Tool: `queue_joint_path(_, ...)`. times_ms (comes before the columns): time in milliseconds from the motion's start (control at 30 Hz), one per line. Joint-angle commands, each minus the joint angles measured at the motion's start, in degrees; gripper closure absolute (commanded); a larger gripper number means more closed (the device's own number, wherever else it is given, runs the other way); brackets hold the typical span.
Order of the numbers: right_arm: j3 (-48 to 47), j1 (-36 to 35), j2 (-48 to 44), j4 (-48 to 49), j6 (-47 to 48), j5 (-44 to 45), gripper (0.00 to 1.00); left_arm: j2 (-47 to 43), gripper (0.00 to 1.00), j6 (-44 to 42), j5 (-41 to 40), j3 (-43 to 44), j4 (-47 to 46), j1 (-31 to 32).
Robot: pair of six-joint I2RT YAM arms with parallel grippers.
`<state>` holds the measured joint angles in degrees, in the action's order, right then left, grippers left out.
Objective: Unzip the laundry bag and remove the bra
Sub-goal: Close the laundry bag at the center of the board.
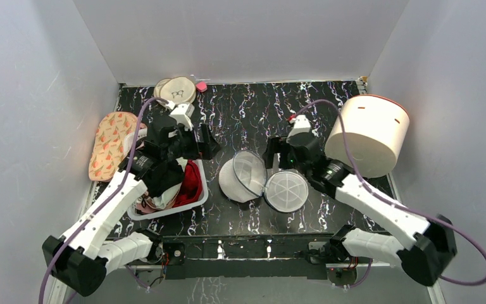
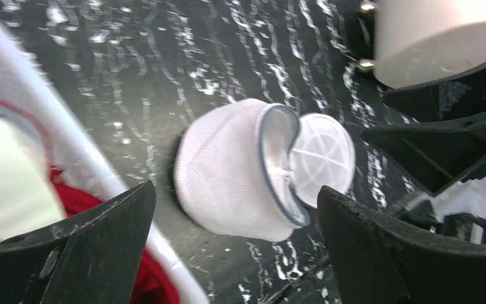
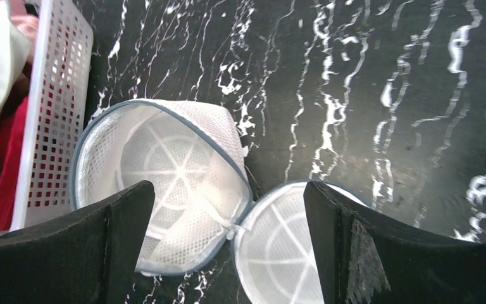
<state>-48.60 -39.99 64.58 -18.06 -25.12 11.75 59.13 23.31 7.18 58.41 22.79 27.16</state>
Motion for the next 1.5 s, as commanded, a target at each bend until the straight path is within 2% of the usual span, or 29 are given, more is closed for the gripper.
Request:
queue_joint_path(0,0.31,0.33,-11.80,-2.81,0.20,8.15,0.11,2.25,0.02,3.79,13.36,-3.38,-13.28,2.69)
queue_joint_path(133,-1.22,0.31,-20.73,-2.80,2.09,12.53,0.03,6.25,0.02,3.38,7.02,-4.04,-18.07,13.29)
queue_joint_path(300,-5.31,0.33,-24.48,-6.23,3.80,17.28,0.02,14.65,0.02,2.33,0.34,-3.48,-23.48,26.70)
queue_joint_path(433,-7.15,0.27,-28.56,-7.01,3.82,19.07,0.02,20.76,0.02,-2.49,-8.30,-3.53,-27.68,36.68)
queue_joint_path(600,-7.39,0.26,-32.92,-6.74,5.38,20.90,0.02,24.84,0.02,-9.93,-15.63,-8.70,-41.93,45.48)
queue_joint_path(667,-8.29,0.26,-32.90,-8.09,5.68,21.99,0.02,28.99,0.02,-12.74,-16.36,-7.30,-41.63,46.84)
queue_joint_path(800,-9.18,0.34,-33.35,-10.75,4.91,22.52,0.02,38.02,0.02,-19.95,-21.28,0.83,-34.83,48.93)
queue_joint_path(967,-8.57,0.32,-35.81,-12.07,3.96,22.68,0.02,43.34,0.04,-24.79,-22.85,3.03,-36.95,48.96)
queue_joint_path(1100,-9.39,0.32,-36.84,-13.66,3.67,22.79,0.02,46.44,0.08,-24.86,-21.21,4.74,-37.23,48.97)
queue_joint_path(1333,-9.45,0.34,-38.33,-15.12,3.38,23.21,0.02,53.84,0.07,-22.58,-20.72,10.01,-33.40,49.01)
queue_joint_path(1467,-8.58,0.32,-39.40,-15.70,2.98,23.35,0.02,56.56,0.17,-22.42,-22.60,13.05,-29.84,49.03)
